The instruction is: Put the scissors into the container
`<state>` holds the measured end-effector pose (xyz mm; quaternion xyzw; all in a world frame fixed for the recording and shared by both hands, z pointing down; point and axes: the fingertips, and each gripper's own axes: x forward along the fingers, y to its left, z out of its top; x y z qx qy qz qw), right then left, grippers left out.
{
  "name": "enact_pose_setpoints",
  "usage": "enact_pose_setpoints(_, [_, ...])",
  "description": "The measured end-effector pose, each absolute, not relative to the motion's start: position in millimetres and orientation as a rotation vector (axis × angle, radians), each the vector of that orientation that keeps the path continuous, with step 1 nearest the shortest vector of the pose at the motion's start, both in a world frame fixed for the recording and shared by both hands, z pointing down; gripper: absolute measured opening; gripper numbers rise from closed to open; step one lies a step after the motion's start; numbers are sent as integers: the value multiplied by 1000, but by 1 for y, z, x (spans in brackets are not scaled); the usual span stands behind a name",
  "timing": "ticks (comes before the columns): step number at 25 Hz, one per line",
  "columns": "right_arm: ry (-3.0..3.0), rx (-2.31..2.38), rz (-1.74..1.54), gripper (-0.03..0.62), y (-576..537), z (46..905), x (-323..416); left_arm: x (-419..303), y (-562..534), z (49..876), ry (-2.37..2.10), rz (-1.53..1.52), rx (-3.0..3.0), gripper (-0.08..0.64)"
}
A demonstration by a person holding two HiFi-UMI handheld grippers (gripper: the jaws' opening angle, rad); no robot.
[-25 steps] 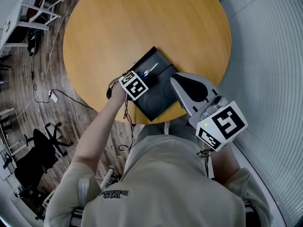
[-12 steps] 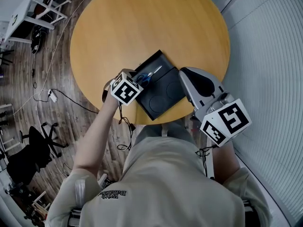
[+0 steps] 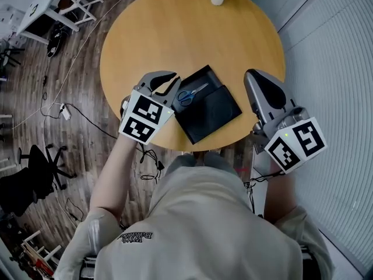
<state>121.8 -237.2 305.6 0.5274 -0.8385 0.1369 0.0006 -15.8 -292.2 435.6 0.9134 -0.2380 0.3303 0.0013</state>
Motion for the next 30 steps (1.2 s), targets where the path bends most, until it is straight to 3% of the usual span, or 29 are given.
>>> enact_pose_setpoints(8, [-2721, 1632, 216, 31, -200, 243, 93, -37, -270, 324, -960, 666, 3038, 31])
enact_pose_setpoints(17, [-2824, 1662, 93, 31, -177, 213, 84, -64, -225, 254, -1131, 296, 3044, 26])
enact_pose_setpoints(30, [-2878, 1567, 63, 31, -162, 217, 70, -66, -196, 259, -1141, 282, 3008, 21])
